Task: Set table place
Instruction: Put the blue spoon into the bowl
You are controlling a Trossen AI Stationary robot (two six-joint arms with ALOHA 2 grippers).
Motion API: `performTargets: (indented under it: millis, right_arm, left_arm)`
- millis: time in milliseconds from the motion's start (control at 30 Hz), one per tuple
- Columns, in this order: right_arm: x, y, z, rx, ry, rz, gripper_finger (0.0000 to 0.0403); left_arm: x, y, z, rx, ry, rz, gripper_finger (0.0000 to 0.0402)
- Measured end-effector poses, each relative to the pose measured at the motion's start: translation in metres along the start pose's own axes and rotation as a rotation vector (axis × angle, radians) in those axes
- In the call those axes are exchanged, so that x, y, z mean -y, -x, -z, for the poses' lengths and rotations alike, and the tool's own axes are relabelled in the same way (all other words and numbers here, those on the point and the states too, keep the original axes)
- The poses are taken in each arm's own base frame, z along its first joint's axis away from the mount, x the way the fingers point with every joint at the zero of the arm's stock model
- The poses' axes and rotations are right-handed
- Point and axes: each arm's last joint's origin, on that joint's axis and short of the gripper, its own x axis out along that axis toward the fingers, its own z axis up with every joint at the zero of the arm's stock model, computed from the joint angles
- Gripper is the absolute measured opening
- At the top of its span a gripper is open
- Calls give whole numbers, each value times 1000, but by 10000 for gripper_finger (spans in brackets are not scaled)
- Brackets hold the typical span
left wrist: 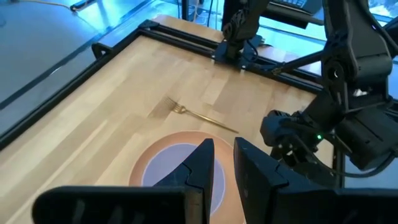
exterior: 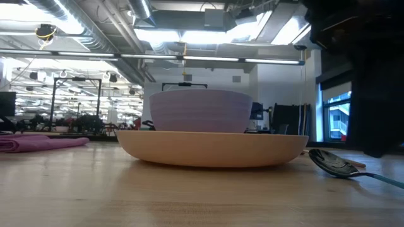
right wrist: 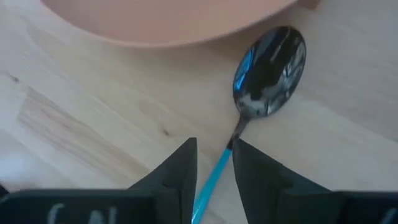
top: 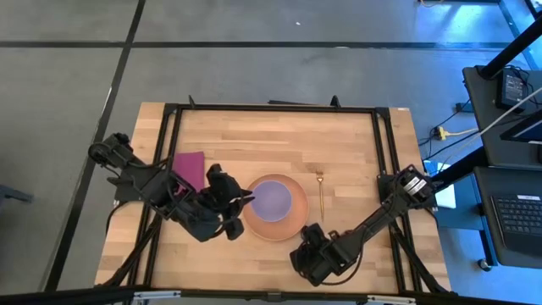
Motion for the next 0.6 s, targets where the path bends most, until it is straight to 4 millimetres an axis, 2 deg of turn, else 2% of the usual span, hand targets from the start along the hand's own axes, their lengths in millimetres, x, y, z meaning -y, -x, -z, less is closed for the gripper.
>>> performTargets:
  millis: [333, 600]
  right_arm:
    - [-1, -3, -7, -16, -27, 18, 104]
    - [1, 0, 1, 33, -69, 4, 104]
  left_arm:
    - [-4, -4, -3, 2, 2, -19, 55]
    - [-3, -4, -2, 2, -18, -16, 55]
